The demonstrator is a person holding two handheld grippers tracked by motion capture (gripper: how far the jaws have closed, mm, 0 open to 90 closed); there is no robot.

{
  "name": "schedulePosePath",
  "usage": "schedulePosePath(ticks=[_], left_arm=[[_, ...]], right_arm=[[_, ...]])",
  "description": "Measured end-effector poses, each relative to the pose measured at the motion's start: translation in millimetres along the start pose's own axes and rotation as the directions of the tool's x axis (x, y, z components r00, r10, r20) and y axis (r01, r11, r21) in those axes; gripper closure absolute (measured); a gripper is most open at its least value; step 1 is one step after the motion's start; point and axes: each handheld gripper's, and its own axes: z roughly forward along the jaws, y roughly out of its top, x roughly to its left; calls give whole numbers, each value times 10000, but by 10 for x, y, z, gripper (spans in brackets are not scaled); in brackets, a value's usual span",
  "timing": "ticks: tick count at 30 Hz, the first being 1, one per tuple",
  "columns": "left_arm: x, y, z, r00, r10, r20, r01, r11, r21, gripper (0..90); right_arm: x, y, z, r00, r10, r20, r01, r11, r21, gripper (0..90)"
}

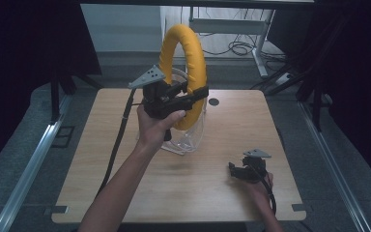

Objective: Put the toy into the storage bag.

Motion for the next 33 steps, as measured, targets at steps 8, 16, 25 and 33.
schedulePosePath(ticks=[8, 16, 25, 33], left_arm=[[21, -64, 92, 9997, 66, 253, -68, 9999, 85, 496], [95, -138, 169, 9998, -53, 183, 47, 9996, 290, 496], [205, -239, 203, 9993, -375, 57, 372, 9983, 442, 496], [325, -347, 197, 9981, -577, -197, 586, 9971, 489, 496]], right_arm=[[1, -1, 1, 10000, 0, 1, 0, 10000, -6, 155], [-1, -2, 3, 10000, -42, 8, 42, 10000, -24, 158], [-1, -1, 2, 10000, -42, 13, 42, 10000, -22, 159], [0, -2, 0, 10000, -39, 18, 39, 10000, -20, 159]])
